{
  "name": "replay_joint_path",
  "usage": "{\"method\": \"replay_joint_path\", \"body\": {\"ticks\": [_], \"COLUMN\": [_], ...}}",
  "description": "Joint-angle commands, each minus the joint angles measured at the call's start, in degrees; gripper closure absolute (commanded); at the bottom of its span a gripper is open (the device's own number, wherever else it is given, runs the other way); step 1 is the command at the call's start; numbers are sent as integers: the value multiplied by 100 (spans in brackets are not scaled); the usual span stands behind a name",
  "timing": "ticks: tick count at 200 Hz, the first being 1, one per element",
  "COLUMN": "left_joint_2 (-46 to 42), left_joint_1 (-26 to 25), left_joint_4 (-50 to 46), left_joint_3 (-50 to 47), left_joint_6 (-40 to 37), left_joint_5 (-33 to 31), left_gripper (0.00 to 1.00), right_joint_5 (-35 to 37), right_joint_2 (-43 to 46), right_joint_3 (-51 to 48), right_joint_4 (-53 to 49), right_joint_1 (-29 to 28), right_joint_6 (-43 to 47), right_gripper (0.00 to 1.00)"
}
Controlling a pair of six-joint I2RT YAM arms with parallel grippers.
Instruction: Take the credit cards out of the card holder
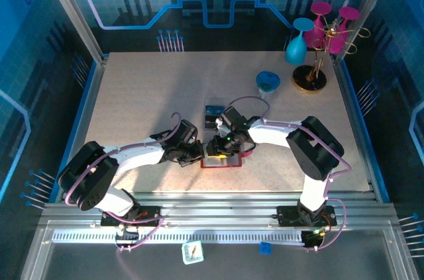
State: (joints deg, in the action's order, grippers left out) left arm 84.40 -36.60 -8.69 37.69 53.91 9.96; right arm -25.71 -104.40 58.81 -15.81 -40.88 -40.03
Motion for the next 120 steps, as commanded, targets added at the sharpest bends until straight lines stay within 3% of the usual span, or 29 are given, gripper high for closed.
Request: {"method": "replay_joint_path", "body": {"ticks": [1,120], "left_joint_2": [87,171], "left_joint_1": [30,30], "left_joint_4": [-80,-144], "left_joint_3": [63,141], "left_joint_6": [-42,-74], "left_joint_5": [77,91], "left_gripper": [94,94], "right_joint_5": [196,375], "right_joint_2": [-24,241], "right_joint_3": [98,-57], "right_joint_4": [-330,-491], "right_joint_1": [-71,19], "right_joint_6": [109,162], "right_gripper": [60,60]}}
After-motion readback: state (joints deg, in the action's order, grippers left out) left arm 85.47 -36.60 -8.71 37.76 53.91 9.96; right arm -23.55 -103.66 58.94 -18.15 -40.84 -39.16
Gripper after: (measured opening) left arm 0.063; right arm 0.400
